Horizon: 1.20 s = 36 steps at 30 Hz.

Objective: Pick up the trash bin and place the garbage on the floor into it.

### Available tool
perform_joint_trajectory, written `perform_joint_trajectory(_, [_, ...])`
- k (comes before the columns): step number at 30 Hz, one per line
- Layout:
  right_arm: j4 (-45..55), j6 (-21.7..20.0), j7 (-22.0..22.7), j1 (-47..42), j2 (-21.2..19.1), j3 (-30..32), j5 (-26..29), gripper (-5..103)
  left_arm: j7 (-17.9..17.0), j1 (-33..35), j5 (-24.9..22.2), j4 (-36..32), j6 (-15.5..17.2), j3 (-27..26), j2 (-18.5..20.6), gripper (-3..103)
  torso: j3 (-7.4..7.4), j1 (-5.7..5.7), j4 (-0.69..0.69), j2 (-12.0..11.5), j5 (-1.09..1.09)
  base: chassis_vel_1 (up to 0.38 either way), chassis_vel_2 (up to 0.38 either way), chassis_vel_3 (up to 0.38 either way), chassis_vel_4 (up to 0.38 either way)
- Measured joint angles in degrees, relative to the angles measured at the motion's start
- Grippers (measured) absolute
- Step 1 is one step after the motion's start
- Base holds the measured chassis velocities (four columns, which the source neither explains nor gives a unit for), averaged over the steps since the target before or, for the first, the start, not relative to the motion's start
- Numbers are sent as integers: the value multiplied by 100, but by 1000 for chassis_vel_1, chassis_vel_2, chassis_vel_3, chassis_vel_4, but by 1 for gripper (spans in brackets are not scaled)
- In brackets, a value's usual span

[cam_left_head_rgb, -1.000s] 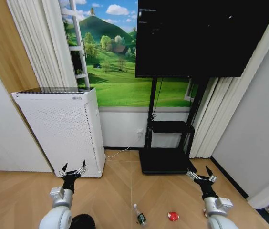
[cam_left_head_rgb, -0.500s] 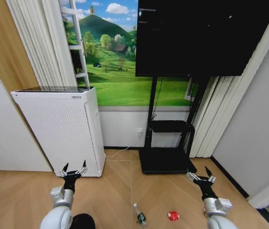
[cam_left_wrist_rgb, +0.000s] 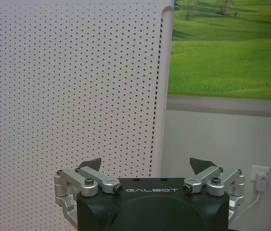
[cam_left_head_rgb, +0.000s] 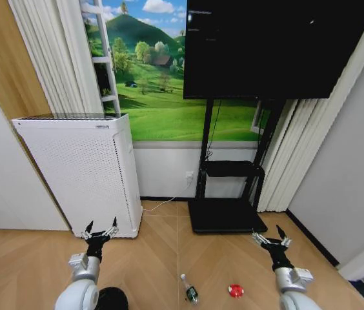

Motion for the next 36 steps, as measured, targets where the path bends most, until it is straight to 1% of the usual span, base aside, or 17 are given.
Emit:
perform_joint_trajectory(1, [0, 0, 0, 0, 0, 0, 0, 100, 0, 0, 0, 0, 0, 0, 0, 100, 0, 0, 0, 0, 0, 0, 0, 0, 0])
perform_joint_trajectory(3, [0, 0, 0, 1, 24, -10, -16, 100, 7, 18, -1, -9, 0, -15, 17, 100, -53, -29, 0, -82, 0, 0, 0, 0, 0])
perform_joint_trajectory(10, [22, 21, 0, -37, 47, -1, -39, 100, 11, -11, -14, -14, -1, -7, 21, 100, -140, -95, 0, -235, 0, 0, 0, 0, 0])
perform_joint_trajectory(12, [41, 26, 1, -50, 44, 20, -39, 100, 17, -21, -16, -14, 0, 9, 19, 100, -190, -131, 0, -322, 0, 0, 0, 0, 0])
perform_joint_trajectory(16, [50, 26, 2, -55, 41, 31, -39, 100, 24, -21, -17, -12, 0, 15, 16, 100, -233, -153, 0, -387, 0, 0, 0, 0, 0])
perform_joint_trajectory(21, [65, 27, 3, -60, 40, 36, -46, 100, 34, -20, -34, -5, -10, 11, 20, 100, -335, -211, 0, -547, 0, 0, 0, 0, 0])
perform_joint_trajectory(24, [67, 27, 3, -60, 40, 36, -48, 100, 36, -19, -36, -4, -14, 8, 23, 100, -355, -223, 0, -578, 0, 0, 0, 0, 0])
perform_joint_trajectory(28, [71, 27, 5, -61, 41, 40, -52, 100, 37, -19, -46, -4, -17, 5, 26, 100, -434, -264, 0, -699, 0, 0, 0, 0, 0])
perform_joint_trajectory(36, [71, 26, 5, -64, 41, 44, -62, 100, 39, -16, -49, -4, -17, 8, 26, 100, -493, -295, 0, -789, 0, 0, 0, 0, 0])
